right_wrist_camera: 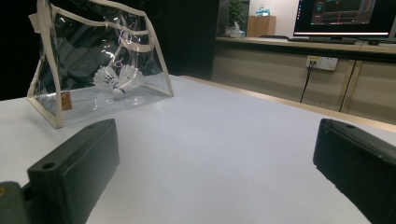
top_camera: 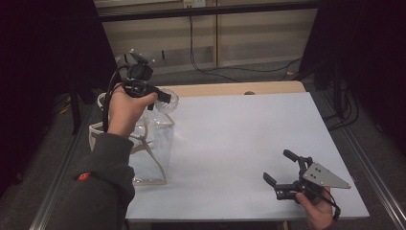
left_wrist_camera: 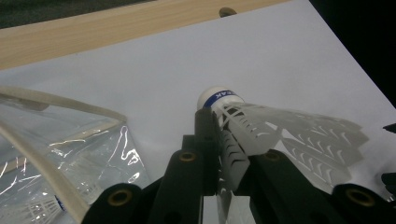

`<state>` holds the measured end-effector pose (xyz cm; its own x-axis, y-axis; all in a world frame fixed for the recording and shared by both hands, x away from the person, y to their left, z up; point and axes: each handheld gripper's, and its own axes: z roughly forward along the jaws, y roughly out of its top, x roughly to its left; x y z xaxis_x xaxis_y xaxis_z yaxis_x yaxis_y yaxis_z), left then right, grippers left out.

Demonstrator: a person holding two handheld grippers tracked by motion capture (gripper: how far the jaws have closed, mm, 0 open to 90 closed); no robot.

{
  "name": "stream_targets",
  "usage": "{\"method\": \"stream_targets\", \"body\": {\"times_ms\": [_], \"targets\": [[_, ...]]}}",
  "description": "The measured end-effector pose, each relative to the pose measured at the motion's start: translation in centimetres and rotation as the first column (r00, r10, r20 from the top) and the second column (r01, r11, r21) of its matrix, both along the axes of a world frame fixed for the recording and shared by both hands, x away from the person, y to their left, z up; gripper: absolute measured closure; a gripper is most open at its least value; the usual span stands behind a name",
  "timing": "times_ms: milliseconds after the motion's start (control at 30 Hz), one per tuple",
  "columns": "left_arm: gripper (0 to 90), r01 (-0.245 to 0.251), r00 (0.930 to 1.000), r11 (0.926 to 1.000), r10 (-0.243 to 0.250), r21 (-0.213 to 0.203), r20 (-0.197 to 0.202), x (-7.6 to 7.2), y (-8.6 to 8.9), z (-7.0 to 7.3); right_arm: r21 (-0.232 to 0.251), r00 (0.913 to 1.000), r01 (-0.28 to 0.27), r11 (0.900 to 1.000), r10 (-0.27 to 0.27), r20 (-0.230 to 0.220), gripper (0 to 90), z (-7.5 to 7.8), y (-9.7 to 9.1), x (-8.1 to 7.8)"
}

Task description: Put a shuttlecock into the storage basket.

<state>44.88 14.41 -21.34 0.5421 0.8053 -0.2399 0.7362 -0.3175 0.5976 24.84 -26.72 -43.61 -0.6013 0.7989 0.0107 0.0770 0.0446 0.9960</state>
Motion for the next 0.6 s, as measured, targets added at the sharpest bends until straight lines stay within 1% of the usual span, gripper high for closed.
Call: {"method": "stream_targets", "body": {"times_ms": [100, 367, 600], "targets": [[85.5, -0.002, 1.0, 1.0, 0.002, 0.0, -0.004, 0.0, 0.2, 0.1, 0.001, 1.0, 0.001, 1.0, -0.001, -0.006, 0.4, 0.0, 0.0, 0.0], [85.5, -0.01, 1.0, 0.9999, 0.01, -0.005, -0.001, 0.0, 0.8, 0.2, 0.0, 1.0, 0.001, 1.0, -0.001, -0.005, 0.4, 0.0, 0.0, 0.0], [85.5, -0.017, 0.9999, 0.9999, 0.017, -0.001, -0.002, 0.0, 1.2, 0.2, -0.002, 1.0, -0.001, 1.0, 0.001, -0.003, 0.4, 0.0, 0.0, 0.0]]}}
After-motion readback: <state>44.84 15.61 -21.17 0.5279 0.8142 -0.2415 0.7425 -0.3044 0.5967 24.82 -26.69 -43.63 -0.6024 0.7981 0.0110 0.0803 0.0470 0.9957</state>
